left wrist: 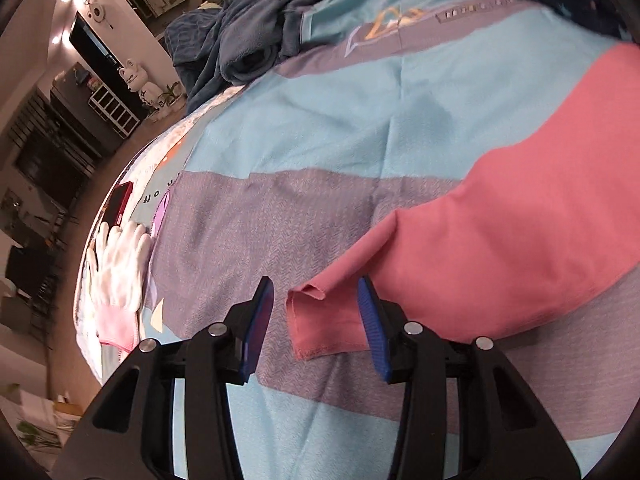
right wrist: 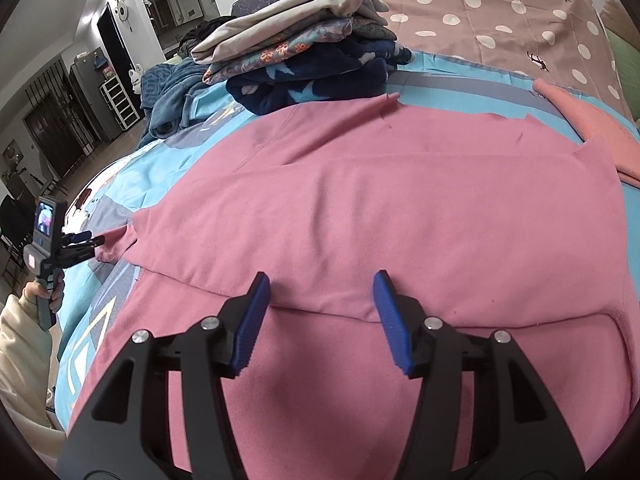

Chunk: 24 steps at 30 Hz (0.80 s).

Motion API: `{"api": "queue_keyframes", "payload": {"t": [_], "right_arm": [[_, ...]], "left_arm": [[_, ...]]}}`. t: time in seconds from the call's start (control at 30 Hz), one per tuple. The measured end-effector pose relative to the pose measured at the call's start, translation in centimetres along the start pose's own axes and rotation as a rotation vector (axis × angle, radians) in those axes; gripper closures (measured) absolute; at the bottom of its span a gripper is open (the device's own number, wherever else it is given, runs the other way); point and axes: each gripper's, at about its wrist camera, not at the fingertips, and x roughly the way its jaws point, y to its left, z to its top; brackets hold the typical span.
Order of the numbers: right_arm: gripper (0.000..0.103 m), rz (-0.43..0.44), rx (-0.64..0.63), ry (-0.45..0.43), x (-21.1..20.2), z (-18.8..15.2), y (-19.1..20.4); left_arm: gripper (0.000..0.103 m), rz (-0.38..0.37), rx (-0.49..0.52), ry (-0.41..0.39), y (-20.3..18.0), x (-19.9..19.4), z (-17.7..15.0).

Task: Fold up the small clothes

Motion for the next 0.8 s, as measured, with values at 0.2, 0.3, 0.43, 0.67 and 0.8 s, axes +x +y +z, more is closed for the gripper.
{"api": "queue_keyframes", "payload": {"t": [0.2,0.3,0.43,0.67,0.8], "right_arm": [[0.047,0.001,-0.001,0.000,0.0,0.0,0.0],[0.044,0.003,-0.005,0.001,0.0,0.0,0.1],[0.043,0.005,-0.007,0.001,0.1,0.0,0.1],[0.041,0.018,0.001,0.000,0.2,0.0,0.0],[0.039,0.023,0.000,0.000,0.3,0.0,0.0]], "left_arm": [[0.058,0.037,-0.135,0.008,3.7,0.8,-1.4],[0.058,0.013,-0.161,0.029,5.0,1.3,-2.0],[0.057,-0.200,-0.148,0.070,5.7,2.6,-1.7],[0.054,-0.236,-0.130,0.026,7.4,2.7,1.0],[0.049,-0.187,-0.047,0.075,6.9,4.3,2.0]]}}
